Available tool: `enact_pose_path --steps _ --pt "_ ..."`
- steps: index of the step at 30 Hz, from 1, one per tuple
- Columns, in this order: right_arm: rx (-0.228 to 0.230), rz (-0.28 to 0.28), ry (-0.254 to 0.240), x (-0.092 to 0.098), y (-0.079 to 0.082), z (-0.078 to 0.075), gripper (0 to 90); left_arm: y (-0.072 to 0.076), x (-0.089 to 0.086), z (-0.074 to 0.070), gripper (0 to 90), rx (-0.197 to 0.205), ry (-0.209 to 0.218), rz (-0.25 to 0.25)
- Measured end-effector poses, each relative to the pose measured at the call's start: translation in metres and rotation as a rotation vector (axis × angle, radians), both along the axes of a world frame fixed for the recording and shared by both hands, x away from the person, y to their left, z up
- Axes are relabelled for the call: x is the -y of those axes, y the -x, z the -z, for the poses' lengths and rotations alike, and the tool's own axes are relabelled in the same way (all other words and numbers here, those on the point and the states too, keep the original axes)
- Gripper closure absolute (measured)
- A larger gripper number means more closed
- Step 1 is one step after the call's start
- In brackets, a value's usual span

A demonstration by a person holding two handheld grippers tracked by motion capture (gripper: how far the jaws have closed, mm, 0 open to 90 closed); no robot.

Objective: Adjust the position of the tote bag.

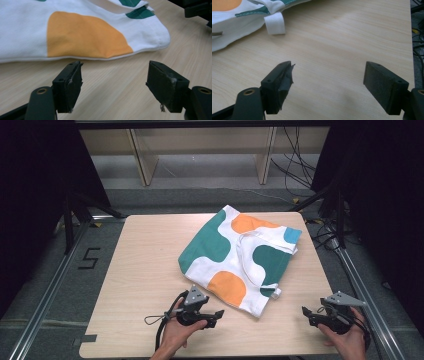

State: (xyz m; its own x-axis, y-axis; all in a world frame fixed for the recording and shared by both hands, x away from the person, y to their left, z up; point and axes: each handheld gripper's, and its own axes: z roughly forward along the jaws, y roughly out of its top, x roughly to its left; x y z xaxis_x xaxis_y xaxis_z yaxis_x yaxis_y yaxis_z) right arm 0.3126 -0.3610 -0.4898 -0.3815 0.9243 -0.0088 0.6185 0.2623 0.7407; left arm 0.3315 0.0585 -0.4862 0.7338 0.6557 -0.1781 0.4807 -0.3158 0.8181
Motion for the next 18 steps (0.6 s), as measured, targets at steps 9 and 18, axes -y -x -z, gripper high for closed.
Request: enact_pose_path --steps 9,18 --pt "-0.002 -0.017 -0.02 0.0 0.0 0.0 23.9 -0.003 0.046 -0.006 26.2 0.022 -0.049 0.093" --pt "-0.015 0.007 -0.038 -0.001 0.002 0.001 24.2 -0.011 0.089 -0.009 24.3 0.033 -0.09 0.142"
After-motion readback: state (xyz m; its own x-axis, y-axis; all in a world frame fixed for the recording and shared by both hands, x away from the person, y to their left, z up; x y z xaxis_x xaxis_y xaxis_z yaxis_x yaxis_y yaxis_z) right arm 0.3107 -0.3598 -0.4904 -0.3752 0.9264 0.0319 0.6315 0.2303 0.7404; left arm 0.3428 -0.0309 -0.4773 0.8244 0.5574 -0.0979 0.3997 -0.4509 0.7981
